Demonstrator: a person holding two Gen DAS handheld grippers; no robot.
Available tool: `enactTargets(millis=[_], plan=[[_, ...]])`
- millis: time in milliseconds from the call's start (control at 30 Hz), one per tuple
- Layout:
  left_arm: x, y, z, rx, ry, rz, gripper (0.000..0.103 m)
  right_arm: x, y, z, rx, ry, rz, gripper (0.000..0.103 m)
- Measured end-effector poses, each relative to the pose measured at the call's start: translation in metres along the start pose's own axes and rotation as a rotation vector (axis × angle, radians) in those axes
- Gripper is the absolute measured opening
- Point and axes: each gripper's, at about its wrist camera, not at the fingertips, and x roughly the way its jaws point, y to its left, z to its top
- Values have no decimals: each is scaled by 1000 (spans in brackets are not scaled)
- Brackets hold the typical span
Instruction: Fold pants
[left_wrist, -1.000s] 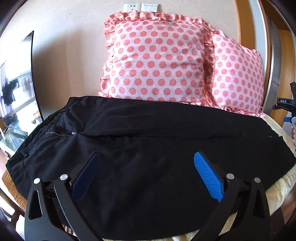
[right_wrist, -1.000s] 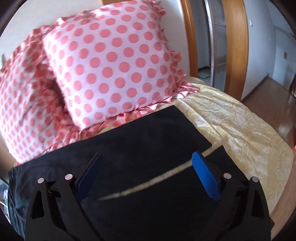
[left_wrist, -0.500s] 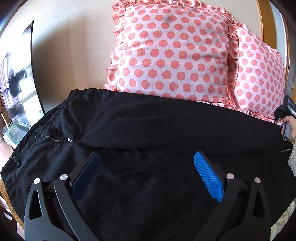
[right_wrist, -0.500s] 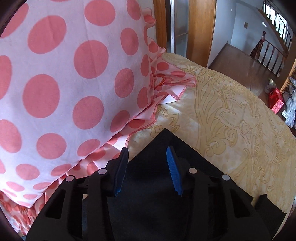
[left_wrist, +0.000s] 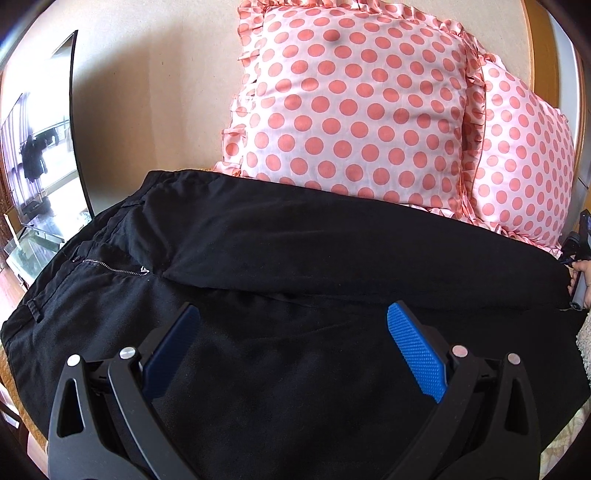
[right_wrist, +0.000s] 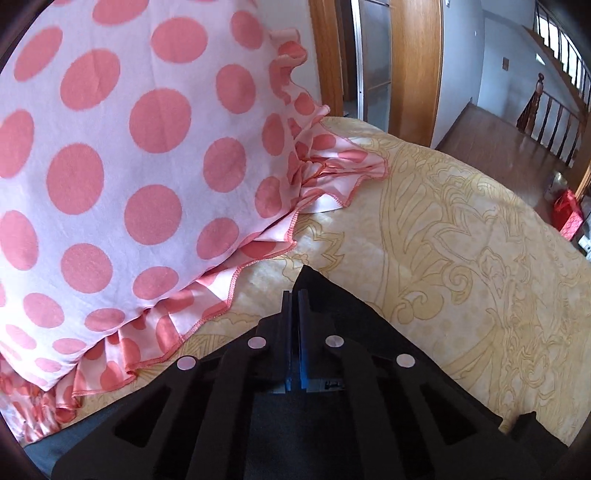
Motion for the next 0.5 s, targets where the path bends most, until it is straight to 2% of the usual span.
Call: enactTargets(millis=[167,300,400,500], plan=[[-16,1,-5,5,-22,-10,101,-70,-33,-21,15,-80,164,3],[-32,0,-8,-7,-50,-33,101,-131,-73,-61,18,-119,301,3],[-43,0,-13,-19,-65,-67,101,-161,-101,-101,26,-117,340,3],[-53,-2,-17,-8,-86,-88,101,-173,-134,-141,61,-66,357,3]])
